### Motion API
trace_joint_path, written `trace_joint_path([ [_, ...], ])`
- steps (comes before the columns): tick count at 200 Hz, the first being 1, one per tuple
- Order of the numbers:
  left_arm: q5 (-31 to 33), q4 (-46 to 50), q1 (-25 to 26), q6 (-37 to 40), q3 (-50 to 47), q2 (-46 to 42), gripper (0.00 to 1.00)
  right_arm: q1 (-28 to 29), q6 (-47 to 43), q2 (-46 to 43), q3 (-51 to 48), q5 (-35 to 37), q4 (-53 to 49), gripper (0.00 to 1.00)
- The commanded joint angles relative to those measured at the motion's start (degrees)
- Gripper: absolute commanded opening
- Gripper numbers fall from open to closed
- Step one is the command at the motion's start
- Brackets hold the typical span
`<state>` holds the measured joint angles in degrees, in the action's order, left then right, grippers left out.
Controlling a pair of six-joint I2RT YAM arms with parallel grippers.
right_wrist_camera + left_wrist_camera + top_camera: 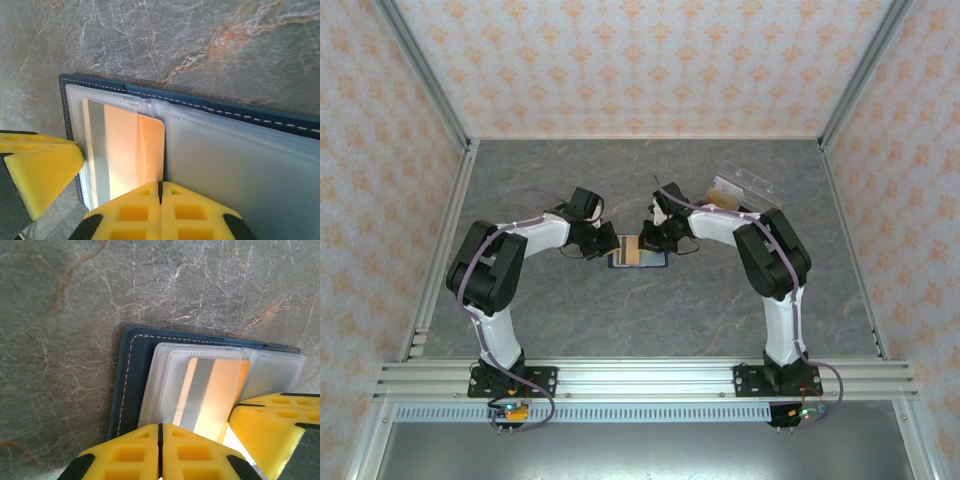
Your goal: Take the credit cards out of the card holder
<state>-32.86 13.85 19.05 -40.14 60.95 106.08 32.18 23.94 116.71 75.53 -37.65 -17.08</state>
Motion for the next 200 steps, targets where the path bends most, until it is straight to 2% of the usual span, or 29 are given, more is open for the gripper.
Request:
trace_joint_path([
  [1,0.77,0.56,0.16,-0.16,1.02,0.96,0.08,-0.35,0.32,-2.32,-0.36,4.27,-1.85,0.0],
  [34,0.78,0.93,0.21,0.06,0.84,1.73,0.07,-0.3,2.57,-1.18,-1.01,-0.3,1.57,0.19],
  [67,0.78,0.95,0.2,0.08,0.58,2.06,0.06,-0.35,3.81,0.54,-0.73,-1.97,2.83,0.23],
  [125,0.87,1.18,0.18,0.24,0.51,2.26,0.05,-0.39,4.48,1.94,-0.07,-3.15,3.33,0.16],
  [164,1.52,1.9,0.17,0.46,0.58,2.04,0.05,-0.67,4.65,0.51,-1.02,-1.18,3.1,0.0],
  [200,3.32,3.11,0.05,0.74,0.71,0.9,0.06,-1.53,2.97,-3.83,-2.97,2.85,0.71,0.0],
])
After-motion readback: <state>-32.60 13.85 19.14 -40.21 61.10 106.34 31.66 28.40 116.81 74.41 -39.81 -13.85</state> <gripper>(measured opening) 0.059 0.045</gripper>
